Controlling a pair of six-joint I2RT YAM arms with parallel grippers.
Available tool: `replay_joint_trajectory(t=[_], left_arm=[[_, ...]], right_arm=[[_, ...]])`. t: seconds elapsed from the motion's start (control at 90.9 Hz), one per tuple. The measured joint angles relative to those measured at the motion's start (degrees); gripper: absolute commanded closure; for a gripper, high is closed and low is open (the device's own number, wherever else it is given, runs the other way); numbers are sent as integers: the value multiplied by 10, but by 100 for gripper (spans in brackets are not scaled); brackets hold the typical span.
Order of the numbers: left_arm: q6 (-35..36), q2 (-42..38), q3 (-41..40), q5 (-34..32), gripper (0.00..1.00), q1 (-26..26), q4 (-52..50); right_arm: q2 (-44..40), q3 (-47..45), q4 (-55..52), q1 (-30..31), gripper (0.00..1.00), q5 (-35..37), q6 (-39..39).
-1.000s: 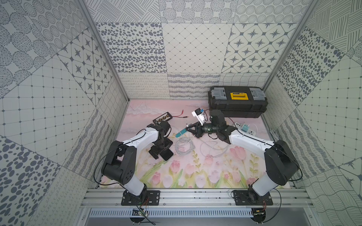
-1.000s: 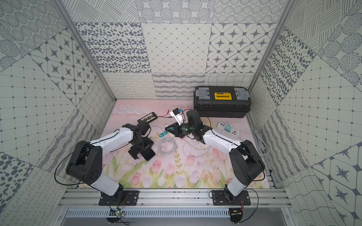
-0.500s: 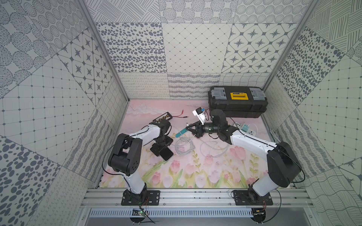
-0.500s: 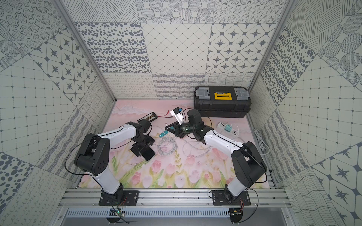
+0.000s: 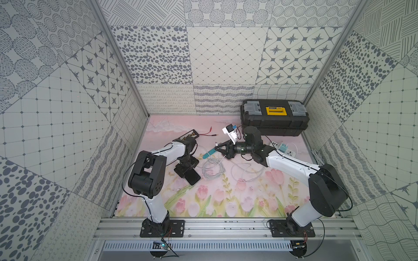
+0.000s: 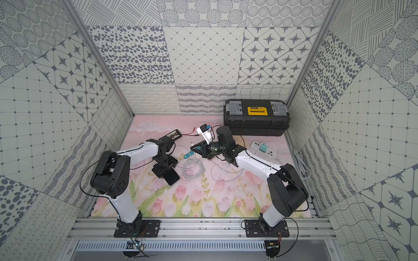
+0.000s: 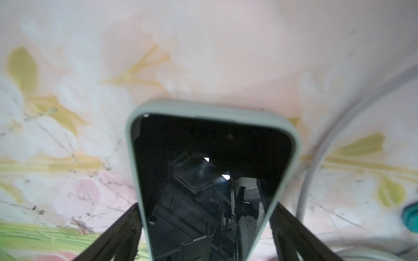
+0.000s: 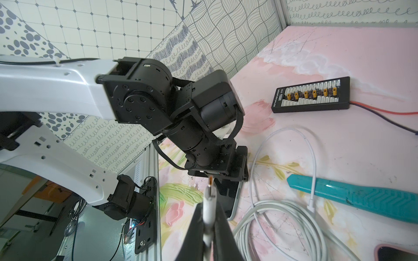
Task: Plug the charging cable into the phone
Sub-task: Pick up the phone at the center of the board.
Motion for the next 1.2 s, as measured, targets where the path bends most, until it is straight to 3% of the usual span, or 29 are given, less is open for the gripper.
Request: replay_joint_trajectory(t=[0.363, 0.671, 0.946, 1.199], left_arm=[[6, -9, -16, 3, 32, 1, 21], [17, -30, -37, -1, 70, 1, 43], [36, -100, -50, -6, 70, 1, 30], [48, -177, -22, 2, 71, 26, 3]], right_arm=[[0, 0, -1, 0, 100, 1, 0], [0, 0, -3, 0, 100, 2, 0], [0, 1, -24, 8, 100, 2, -3], [23, 26, -90, 66, 100, 3, -28]])
